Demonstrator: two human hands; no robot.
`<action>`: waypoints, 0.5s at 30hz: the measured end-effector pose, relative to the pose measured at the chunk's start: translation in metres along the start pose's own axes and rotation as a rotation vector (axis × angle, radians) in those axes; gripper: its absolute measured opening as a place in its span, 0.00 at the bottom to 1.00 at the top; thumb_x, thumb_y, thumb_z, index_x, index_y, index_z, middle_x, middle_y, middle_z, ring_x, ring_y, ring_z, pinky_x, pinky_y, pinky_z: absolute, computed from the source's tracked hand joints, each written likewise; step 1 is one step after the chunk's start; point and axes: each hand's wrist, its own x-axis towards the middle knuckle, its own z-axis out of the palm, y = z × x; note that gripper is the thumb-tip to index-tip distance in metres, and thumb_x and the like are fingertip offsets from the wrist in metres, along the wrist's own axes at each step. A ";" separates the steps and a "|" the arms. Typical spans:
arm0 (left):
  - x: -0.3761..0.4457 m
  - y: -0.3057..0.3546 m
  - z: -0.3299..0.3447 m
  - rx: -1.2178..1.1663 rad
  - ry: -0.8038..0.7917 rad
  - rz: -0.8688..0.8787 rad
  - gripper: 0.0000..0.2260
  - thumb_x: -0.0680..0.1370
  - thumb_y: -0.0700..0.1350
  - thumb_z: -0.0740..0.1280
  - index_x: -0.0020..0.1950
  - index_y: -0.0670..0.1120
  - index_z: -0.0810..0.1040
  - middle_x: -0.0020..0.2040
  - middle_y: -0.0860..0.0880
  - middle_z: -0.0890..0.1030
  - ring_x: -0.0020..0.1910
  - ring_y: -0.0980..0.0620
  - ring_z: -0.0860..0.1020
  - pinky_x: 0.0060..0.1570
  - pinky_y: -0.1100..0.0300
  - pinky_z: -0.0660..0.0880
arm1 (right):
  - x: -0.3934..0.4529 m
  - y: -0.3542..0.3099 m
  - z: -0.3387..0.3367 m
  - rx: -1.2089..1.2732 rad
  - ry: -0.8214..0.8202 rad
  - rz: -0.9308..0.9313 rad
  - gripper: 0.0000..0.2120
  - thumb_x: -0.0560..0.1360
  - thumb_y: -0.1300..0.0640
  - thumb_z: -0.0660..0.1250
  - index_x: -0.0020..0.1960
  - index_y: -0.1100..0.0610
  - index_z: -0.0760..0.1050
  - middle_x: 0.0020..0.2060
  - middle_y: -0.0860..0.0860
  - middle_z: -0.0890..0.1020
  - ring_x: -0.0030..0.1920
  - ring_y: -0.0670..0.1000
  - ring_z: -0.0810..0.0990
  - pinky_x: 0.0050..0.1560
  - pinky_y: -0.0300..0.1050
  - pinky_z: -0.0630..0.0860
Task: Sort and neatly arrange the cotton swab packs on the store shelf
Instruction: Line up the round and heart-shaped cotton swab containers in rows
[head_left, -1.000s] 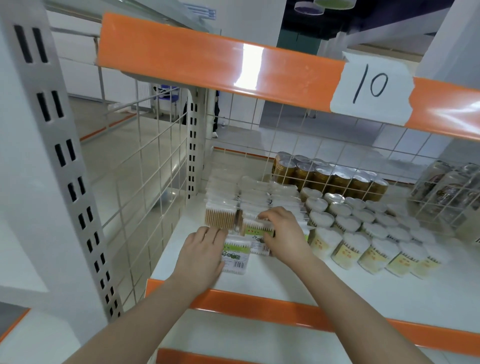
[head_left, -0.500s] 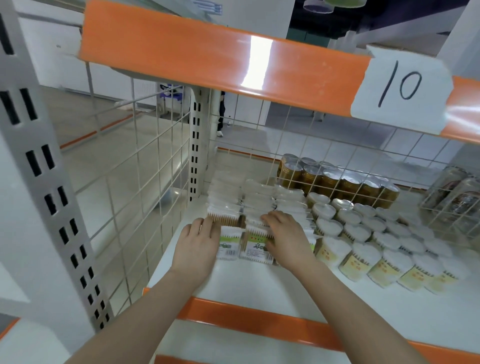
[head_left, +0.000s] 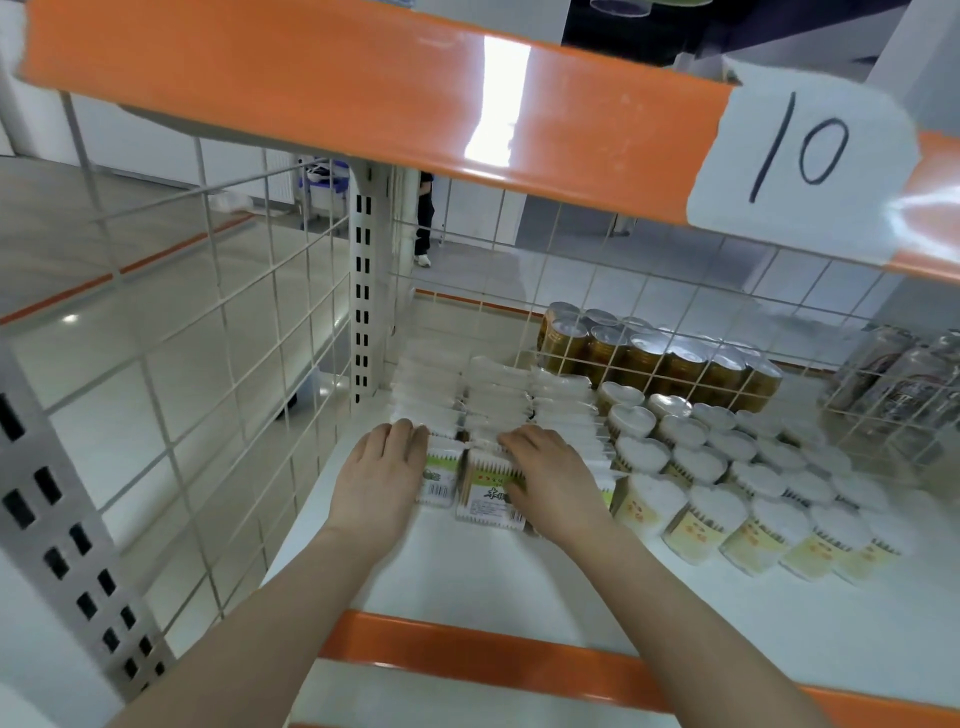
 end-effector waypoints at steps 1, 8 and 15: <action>0.000 0.000 0.001 0.003 0.003 0.004 0.32 0.45 0.33 0.77 0.50 0.36 0.81 0.43 0.40 0.80 0.38 0.41 0.79 0.39 0.53 0.78 | 0.000 0.000 0.000 0.000 0.002 -0.002 0.25 0.75 0.59 0.62 0.71 0.55 0.63 0.68 0.51 0.67 0.67 0.52 0.64 0.64 0.41 0.60; -0.003 -0.003 0.003 0.001 0.038 0.022 0.33 0.48 0.34 0.77 0.53 0.37 0.81 0.46 0.40 0.80 0.42 0.41 0.79 0.42 0.52 0.78 | 0.000 0.000 0.000 -0.005 0.022 -0.012 0.24 0.75 0.59 0.62 0.71 0.55 0.64 0.67 0.51 0.68 0.66 0.52 0.65 0.62 0.40 0.61; -0.005 -0.002 -0.006 0.006 0.062 0.010 0.35 0.48 0.36 0.78 0.56 0.36 0.79 0.50 0.38 0.80 0.48 0.38 0.79 0.45 0.48 0.78 | -0.009 0.007 -0.012 0.042 0.044 0.044 0.28 0.74 0.59 0.64 0.72 0.53 0.61 0.69 0.50 0.66 0.67 0.51 0.63 0.64 0.39 0.59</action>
